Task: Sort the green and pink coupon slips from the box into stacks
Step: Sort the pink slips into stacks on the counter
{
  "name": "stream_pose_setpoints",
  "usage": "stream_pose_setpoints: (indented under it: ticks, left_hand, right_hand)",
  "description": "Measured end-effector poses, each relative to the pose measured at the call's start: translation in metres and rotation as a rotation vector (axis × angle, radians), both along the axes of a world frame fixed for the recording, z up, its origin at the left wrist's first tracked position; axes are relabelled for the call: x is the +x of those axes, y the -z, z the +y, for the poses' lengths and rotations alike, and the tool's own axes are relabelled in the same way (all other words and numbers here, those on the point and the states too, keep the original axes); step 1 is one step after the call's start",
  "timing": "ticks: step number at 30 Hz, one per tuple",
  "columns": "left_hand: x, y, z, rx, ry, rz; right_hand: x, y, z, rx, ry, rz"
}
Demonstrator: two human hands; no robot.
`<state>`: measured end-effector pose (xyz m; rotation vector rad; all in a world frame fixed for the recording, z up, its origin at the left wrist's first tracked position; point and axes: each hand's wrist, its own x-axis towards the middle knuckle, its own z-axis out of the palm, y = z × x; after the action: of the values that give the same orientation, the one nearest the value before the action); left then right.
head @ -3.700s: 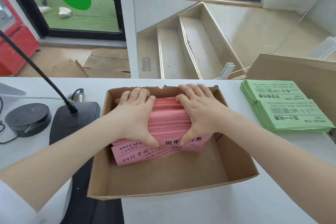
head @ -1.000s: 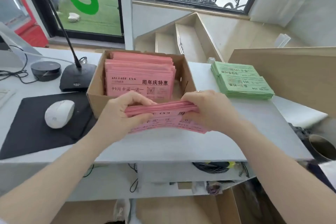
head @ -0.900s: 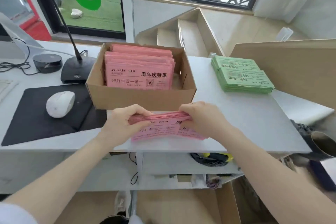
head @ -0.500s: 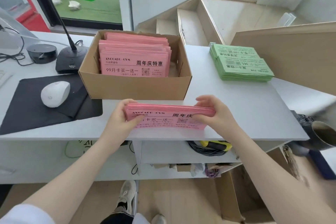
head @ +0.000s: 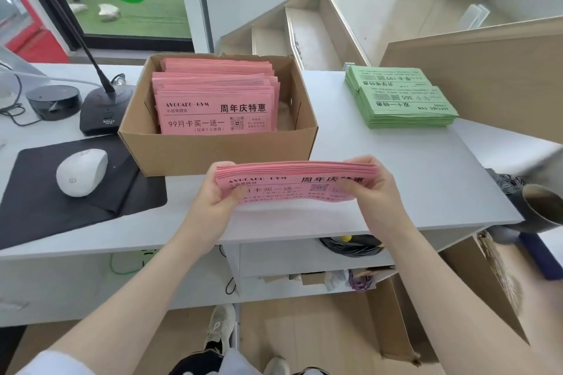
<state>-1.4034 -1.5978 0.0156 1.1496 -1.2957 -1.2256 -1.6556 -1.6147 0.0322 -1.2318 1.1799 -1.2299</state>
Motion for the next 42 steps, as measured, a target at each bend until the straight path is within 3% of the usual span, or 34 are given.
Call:
stream_pose_setpoints:
  ticks: [6,15,19,21,24,26,28,33,37,40,42]
  left_hand:
    - [-0.013,0.019,-0.008,0.002,0.006,-0.281]
    - [-0.044,-0.006,-0.01,-0.132,0.201,-0.316]
    - [-0.07,-0.023,-0.018,-0.198,0.217,-0.291]
    - [-0.081,-0.033,-0.028,-0.231,0.226,-0.309]
    - [-0.095,-0.047,-0.051,-0.306,0.284,-0.42]
    - [-0.105,-0.058,-0.064,-0.322,0.356,-0.503]
    - [-0.117,-0.066,-0.079,-0.353,0.418,-0.583]
    - [-0.15,-0.076,-0.106,-0.383,0.46,-0.676]
    - [-0.178,-0.072,-0.113,-0.108,0.357,-0.453]
    - [-0.195,-0.053,-0.128,0.289,0.401,0.005]
    - [-0.209,-0.033,-0.132,0.458,0.533,0.067]
  right_hand:
    - [-0.007,0.024,0.006,0.136,0.013,0.128]
    - [-0.056,0.007,0.012,0.207,0.007,0.016]
    - [-0.075,-0.001,0.009,0.273,0.127,-0.033]
    - [-0.08,-0.007,0.005,0.29,0.228,0.121]
    - [-0.081,-0.023,-0.004,0.178,0.318,0.662]
    - [-0.07,-0.041,-0.012,-0.03,0.228,0.893]
    - [-0.057,-0.063,-0.024,-0.196,0.087,0.94]
    - [-0.056,-0.094,-0.058,-0.174,-0.077,0.942]
    - [-0.085,-0.094,-0.074,-0.086,-0.034,0.942]
    - [-0.12,-0.077,-0.085,0.017,0.134,0.595]
    - [-0.144,-0.059,-0.091,0.126,0.322,0.205]
